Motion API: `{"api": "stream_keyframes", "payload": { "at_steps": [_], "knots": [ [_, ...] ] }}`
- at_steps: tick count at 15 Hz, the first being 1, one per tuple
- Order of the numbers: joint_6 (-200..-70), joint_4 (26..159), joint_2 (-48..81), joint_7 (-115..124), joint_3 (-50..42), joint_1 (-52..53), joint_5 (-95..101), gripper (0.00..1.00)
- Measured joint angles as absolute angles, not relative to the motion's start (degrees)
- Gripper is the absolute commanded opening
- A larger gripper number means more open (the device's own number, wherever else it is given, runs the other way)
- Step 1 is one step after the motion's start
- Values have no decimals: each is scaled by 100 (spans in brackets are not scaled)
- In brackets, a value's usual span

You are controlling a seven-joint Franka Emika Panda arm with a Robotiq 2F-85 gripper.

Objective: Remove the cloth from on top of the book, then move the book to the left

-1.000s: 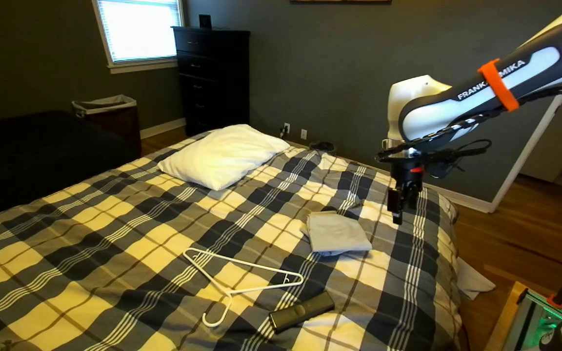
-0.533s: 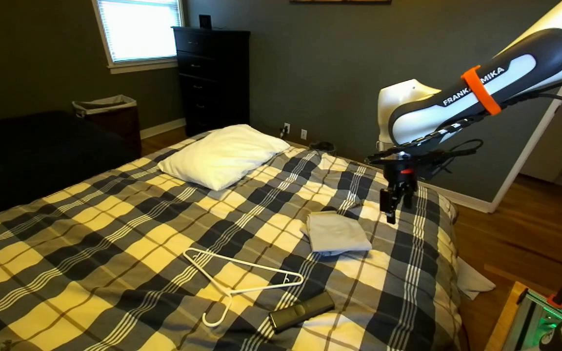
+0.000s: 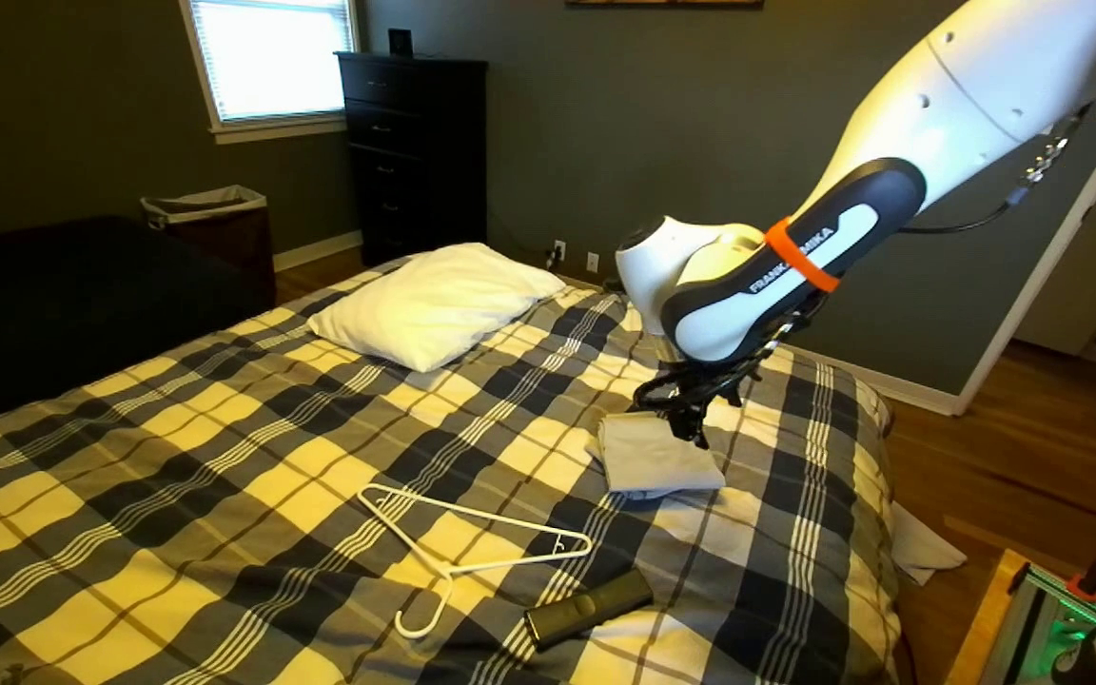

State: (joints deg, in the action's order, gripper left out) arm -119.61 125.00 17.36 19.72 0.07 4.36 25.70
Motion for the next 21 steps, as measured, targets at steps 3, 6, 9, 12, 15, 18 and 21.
{"api": "stream_keyframes", "payload": {
  "at_steps": [3,6,9,12,15,18,21],
  "knots": [
    [-12125,12044,2249,1593,100,635,2580,100],
    [-12151,11956,2312,1415,127,625,2579,100],
    [-12500,12036,2268,1523,68,802,3200,100],
    [-12700,12305,2203,2046,94,1269,4094,100],
    [-12702,12548,2190,2798,200,1762,5111,100],
    [-12917,12727,2240,3618,183,2008,6399,100],
    [-13733,12784,2454,4342,61,1815,7428,100]
  ]
}}
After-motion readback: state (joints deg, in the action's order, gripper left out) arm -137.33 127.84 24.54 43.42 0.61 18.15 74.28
